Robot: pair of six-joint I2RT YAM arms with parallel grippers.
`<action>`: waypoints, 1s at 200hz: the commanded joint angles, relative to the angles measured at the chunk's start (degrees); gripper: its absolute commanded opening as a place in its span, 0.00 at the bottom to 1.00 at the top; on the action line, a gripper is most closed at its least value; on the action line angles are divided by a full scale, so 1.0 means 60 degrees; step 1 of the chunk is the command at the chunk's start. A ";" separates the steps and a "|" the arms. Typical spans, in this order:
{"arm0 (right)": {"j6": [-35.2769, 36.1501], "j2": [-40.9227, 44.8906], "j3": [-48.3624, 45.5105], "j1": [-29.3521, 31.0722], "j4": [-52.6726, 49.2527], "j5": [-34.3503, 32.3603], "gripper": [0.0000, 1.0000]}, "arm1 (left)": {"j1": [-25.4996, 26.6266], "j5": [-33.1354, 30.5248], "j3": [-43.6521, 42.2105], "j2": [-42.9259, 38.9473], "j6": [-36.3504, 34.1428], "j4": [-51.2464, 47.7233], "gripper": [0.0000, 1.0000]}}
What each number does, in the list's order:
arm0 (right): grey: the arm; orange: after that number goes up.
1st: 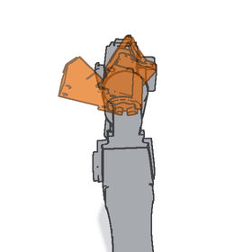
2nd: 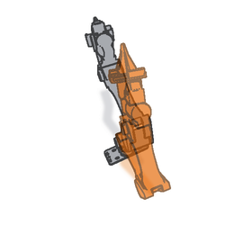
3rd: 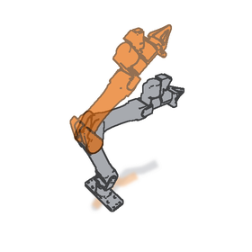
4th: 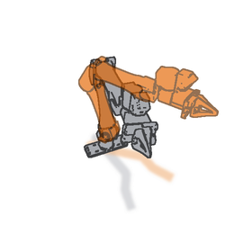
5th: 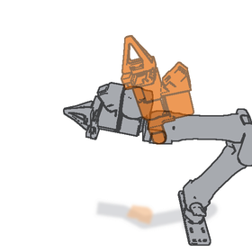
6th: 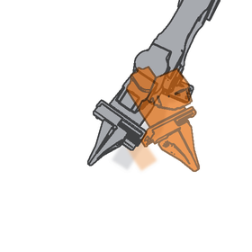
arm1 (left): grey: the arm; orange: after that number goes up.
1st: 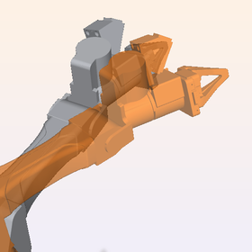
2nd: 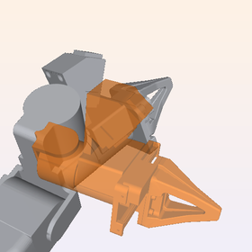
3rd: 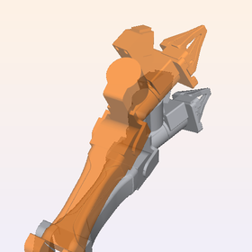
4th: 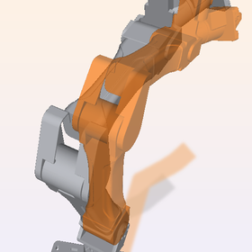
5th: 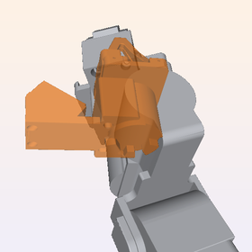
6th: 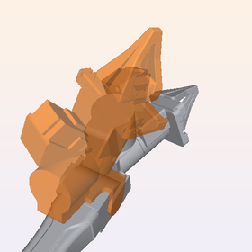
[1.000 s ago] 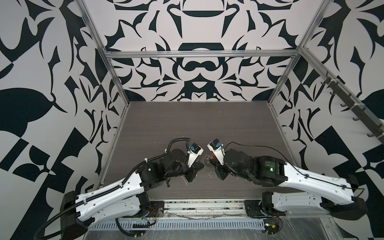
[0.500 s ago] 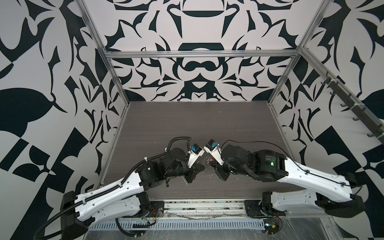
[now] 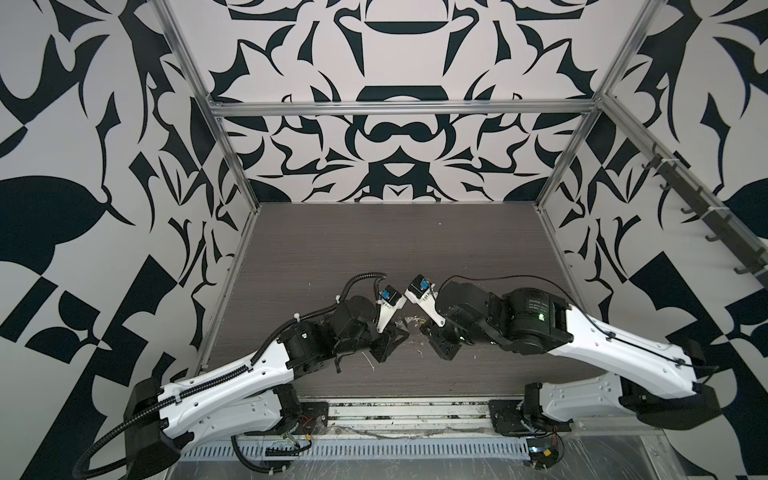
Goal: Remove the keys from the keyring
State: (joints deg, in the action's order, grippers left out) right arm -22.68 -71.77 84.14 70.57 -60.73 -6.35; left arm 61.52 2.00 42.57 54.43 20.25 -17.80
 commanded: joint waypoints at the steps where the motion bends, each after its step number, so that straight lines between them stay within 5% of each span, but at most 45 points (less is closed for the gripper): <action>1: -0.0265 -0.0050 0.0434 -0.0125 -0.0264 0.0047 0.00 | -0.0026 -0.0243 -0.0259 -0.0403 0.0166 0.0111 0.33; 108: -0.0673 -0.0167 0.0497 -0.0694 -0.0199 0.0602 0.00 | -0.0002 -0.0704 -0.0509 -0.2340 -0.0178 0.0198 0.34; 158: -0.0798 -0.0095 0.0436 -0.0870 -0.0063 0.0965 0.00 | 0.0557 -0.2183 -0.1359 -0.3000 -0.1535 0.2326 0.34; 200: -0.0780 -0.0065 0.0420 -0.0921 -0.0023 0.1141 0.00 | 0.0818 -0.1378 -0.2216 -0.3064 -0.3251 0.4436 0.38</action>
State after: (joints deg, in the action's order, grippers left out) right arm -26.87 -73.21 84.75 65.32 -62.26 -0.47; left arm 65.58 -8.12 31.44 36.27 8.56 -1.87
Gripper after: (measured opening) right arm 0.067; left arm 0.365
